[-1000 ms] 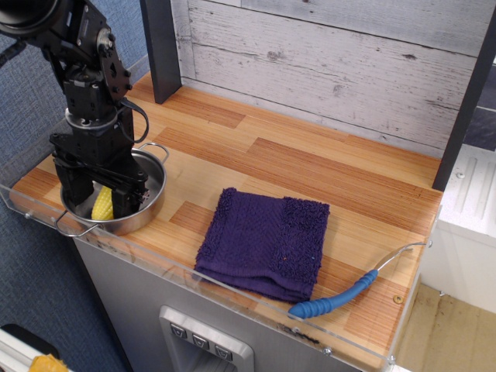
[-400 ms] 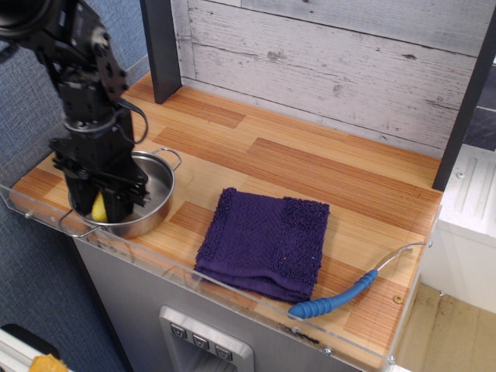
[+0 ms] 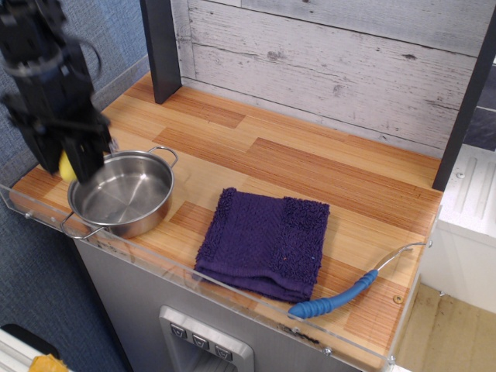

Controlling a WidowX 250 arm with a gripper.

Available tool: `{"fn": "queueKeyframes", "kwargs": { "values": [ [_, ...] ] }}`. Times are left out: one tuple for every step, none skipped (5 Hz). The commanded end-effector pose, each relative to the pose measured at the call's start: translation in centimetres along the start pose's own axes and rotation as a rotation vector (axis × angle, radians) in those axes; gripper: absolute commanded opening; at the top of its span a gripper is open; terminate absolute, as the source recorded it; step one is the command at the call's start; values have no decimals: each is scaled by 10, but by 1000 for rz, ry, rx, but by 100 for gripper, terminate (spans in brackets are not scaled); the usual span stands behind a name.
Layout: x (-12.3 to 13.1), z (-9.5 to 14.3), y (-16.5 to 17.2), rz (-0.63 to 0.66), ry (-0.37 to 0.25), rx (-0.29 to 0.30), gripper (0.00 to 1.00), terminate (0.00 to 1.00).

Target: Pick up the yellow pepper and place it behind the purple cloth

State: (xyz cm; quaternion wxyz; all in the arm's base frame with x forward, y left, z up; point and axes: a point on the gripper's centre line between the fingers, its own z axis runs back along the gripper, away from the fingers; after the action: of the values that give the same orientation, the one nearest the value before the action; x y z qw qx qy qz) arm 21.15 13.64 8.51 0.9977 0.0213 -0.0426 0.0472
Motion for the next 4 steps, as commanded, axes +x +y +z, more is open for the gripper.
{"fn": "queueKeyframes", "kwargs": {
  "values": [
    [34, 49, -32, -53, -117, -28, 0, 0],
    [59, 39, -81, -161, -86, -63, 0, 0],
    [80, 26, -132, -241, -52, -77, 0, 0],
    [96, 16, -176, -245, -20, -56, 0, 0]
  ]
}}
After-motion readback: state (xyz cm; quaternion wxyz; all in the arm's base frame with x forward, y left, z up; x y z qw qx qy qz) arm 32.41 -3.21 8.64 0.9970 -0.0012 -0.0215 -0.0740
